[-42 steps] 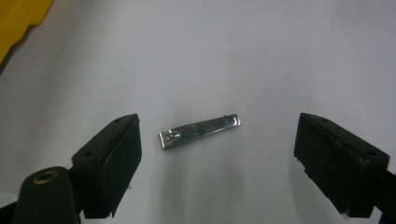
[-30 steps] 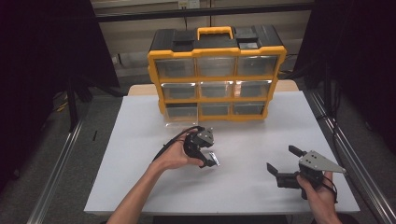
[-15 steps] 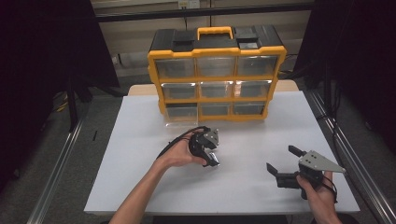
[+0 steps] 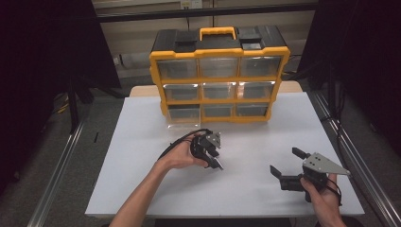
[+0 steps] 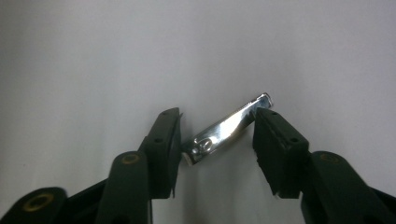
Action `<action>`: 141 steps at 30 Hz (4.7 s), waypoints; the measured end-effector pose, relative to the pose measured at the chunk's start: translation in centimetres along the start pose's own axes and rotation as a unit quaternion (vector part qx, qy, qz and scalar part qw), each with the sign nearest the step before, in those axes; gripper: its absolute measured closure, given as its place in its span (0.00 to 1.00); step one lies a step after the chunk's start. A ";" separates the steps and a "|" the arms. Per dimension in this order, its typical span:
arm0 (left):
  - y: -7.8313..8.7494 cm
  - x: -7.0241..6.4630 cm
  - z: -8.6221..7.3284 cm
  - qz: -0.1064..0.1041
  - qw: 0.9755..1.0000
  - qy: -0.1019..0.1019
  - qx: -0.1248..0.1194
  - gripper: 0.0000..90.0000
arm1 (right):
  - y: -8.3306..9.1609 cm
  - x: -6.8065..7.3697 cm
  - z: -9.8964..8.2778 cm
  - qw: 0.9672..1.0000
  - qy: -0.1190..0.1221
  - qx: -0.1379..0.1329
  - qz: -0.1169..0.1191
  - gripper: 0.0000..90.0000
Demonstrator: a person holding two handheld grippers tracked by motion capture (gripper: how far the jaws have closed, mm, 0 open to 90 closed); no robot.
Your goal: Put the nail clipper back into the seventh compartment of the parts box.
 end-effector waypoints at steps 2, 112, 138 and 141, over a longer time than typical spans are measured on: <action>0.1 0.1 0.0 -0.003 1.000 -0.001 0.005 0.63 | 0.0 0.0 0.0 1.000 0.000 0.001 -0.001 0.00; 4.6 -1.0 -1.1 0.013 0.996 0.072 -0.046 0.88 | 0.0 0.0 0.0 1.000 0.000 0.003 0.000 0.00; 9.1 -0.9 -1.5 0.065 0.987 0.076 -0.126 0.88 | -0.1 0.0 0.0 1.000 -0.001 0.004 0.002 0.00; 9.6 -0.8 -1.7 0.068 0.986 0.078 -0.133 0.88 | -0.1 0.0 0.0 1.000 -0.001 0.003 0.002 0.00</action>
Point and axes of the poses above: each handheld gripper's, and its own axes: y roughly backward along the jaws, z roughly out of its top, x roughly to its left, the point moved 1 cm from there along -y, roughly forward along the jaws, and after that the axes turned 3 degrees about y, right-handed, at the moved point
